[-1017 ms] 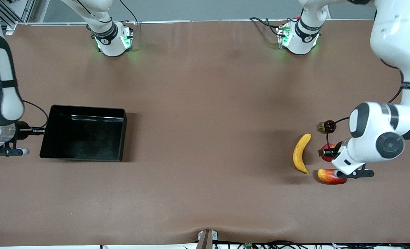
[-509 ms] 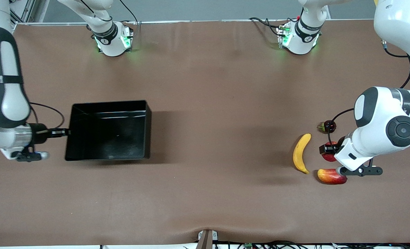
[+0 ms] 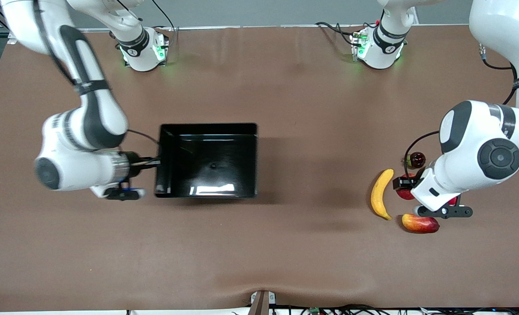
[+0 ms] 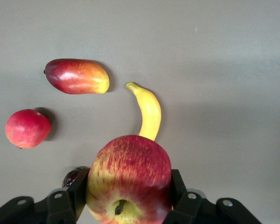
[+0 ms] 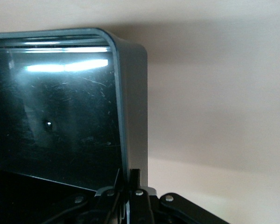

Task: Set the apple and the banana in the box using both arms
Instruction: 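Lift the apple with the left gripper while the right gripper slides the box, then carry the apple in the left gripper while the right gripper retracts, then lower the apple into the black box and open the left gripper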

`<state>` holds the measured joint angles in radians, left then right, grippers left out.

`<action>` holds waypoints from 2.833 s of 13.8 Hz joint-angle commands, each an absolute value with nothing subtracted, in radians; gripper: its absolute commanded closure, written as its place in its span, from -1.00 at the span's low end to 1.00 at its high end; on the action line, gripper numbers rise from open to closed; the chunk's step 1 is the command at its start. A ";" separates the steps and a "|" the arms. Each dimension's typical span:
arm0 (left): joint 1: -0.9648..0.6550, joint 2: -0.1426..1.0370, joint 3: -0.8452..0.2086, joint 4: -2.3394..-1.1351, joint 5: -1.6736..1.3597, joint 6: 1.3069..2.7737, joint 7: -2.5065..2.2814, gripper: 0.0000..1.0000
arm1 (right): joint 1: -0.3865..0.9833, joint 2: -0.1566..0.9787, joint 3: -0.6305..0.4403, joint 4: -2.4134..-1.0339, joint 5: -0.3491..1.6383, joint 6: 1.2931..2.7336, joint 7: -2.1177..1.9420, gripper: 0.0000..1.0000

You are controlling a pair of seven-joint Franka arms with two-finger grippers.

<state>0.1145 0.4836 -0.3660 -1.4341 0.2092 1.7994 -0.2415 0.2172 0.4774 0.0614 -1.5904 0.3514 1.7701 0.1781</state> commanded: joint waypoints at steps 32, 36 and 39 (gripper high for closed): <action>-0.287 0.555 -0.489 -1.527 0.175 1.805 -0.919 1.00 | -0.086 0.277 0.041 -1.163 0.031 1.252 0.138 -1.00; -0.290 0.546 -0.488 -1.736 0.189 2.034 -1.006 1.00 | -0.124 0.031 0.040 -1.421 0.009 1.348 0.089 -1.00; -0.284 0.548 -0.488 -1.819 0.210 2.106 -1.019 1.00 | -0.126 -0.047 0.040 -1.486 -0.034 1.361 0.086 -1.00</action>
<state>-0.2915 0.5837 -0.4905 -1.7509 0.1941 2.0574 -1.0010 -0.1065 0.0374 0.0216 -1.3767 -0.0025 1.3224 0.1036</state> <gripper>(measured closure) 0.278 0.000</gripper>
